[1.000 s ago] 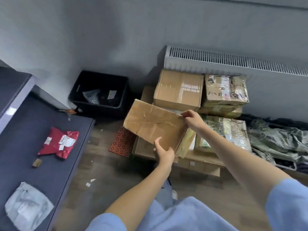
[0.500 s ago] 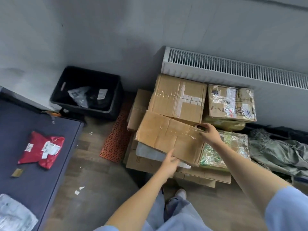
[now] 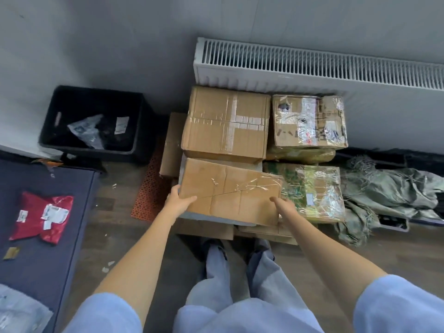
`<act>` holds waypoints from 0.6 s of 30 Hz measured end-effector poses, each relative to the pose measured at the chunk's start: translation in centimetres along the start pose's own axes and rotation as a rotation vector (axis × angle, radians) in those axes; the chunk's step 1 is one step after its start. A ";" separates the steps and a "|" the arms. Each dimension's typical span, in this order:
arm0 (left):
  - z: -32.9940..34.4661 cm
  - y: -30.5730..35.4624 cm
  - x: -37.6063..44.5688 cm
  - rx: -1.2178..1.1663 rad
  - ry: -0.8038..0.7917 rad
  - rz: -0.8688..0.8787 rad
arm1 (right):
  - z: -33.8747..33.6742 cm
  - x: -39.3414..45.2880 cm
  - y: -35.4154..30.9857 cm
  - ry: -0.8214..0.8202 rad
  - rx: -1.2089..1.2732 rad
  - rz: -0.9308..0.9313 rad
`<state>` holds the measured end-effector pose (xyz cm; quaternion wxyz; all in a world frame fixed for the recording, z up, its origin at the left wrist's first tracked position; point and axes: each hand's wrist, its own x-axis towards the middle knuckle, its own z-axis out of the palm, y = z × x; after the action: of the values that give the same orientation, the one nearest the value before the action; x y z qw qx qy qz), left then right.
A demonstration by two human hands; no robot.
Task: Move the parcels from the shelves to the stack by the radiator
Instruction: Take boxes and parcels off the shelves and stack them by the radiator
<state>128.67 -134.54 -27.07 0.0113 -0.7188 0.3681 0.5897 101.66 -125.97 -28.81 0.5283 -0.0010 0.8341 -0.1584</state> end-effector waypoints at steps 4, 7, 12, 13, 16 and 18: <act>6.9 1.1 -4.0 0.002 -0.119 -0.011 | -8.2 1.5 1.8 0.168 0.038 -0.044; 13.9 3.0 -6.8 0.004 -0.233 0.000 | -15.8 3.1 3.4 0.296 0.005 -0.052; 22.7 7.4 -6.8 -0.063 -0.345 -0.002 | -24.9 7.5 3.3 0.313 0.022 -0.089; 23.6 8.2 -6.2 -0.079 -0.335 -0.006 | -25.7 8.4 2.8 0.301 0.021 -0.084; 24.8 9.7 -4.2 -0.139 -0.241 0.003 | -25.9 10.3 1.1 0.205 0.012 -0.088; 24.9 9.7 -3.5 -0.159 -0.189 0.035 | -24.9 11.3 0.8 0.107 0.012 -0.105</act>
<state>102.38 -128.64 -27.59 -0.0216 -0.6522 0.3298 0.6822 74.79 -120.60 -29.22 0.4739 -0.0330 0.8591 -0.1904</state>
